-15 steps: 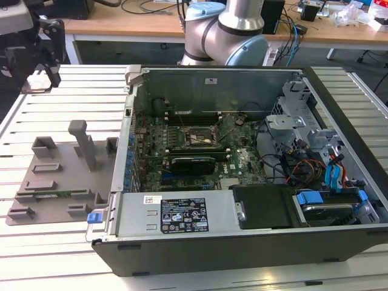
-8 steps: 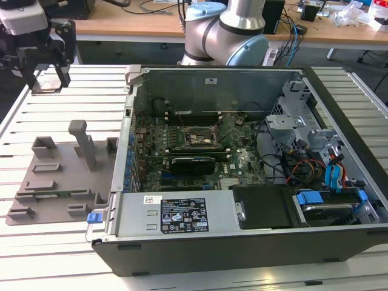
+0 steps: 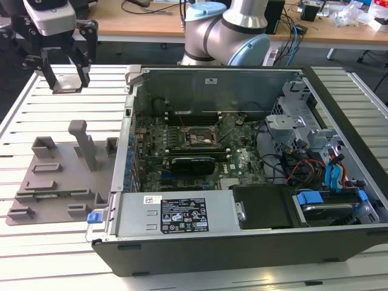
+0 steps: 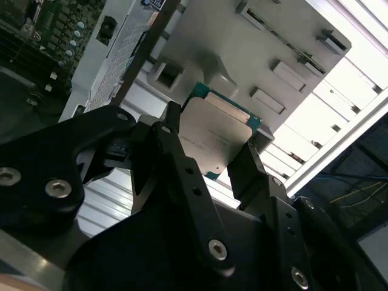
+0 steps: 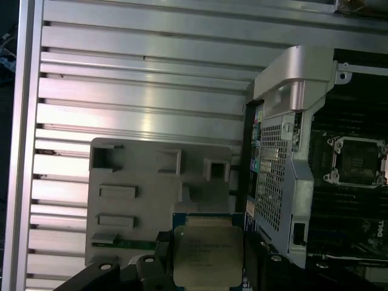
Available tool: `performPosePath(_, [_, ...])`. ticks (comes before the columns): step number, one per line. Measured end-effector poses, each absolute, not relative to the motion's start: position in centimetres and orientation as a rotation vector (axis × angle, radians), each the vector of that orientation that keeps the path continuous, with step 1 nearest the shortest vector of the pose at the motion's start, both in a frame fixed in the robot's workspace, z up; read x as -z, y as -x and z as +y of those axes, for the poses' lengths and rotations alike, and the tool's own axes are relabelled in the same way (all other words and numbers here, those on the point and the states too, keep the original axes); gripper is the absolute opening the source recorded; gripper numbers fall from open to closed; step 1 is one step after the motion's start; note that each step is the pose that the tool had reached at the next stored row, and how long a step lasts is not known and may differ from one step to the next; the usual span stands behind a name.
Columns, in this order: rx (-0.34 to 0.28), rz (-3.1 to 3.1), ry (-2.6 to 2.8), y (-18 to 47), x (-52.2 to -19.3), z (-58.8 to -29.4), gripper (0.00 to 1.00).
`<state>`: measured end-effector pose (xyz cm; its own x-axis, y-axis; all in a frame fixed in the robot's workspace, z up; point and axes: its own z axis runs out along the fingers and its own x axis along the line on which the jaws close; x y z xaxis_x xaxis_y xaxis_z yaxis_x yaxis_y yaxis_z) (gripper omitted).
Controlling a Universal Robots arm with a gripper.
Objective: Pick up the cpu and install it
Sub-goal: 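Pick up the cpu and move it towards the insertion slot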
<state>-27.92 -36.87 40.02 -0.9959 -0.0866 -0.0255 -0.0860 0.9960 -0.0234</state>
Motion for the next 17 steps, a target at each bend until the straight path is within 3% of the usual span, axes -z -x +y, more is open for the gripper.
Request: performPosePath(17, [0.035, 3.114, 0.135, 20.6, -40.0, -36.9, 0.55])
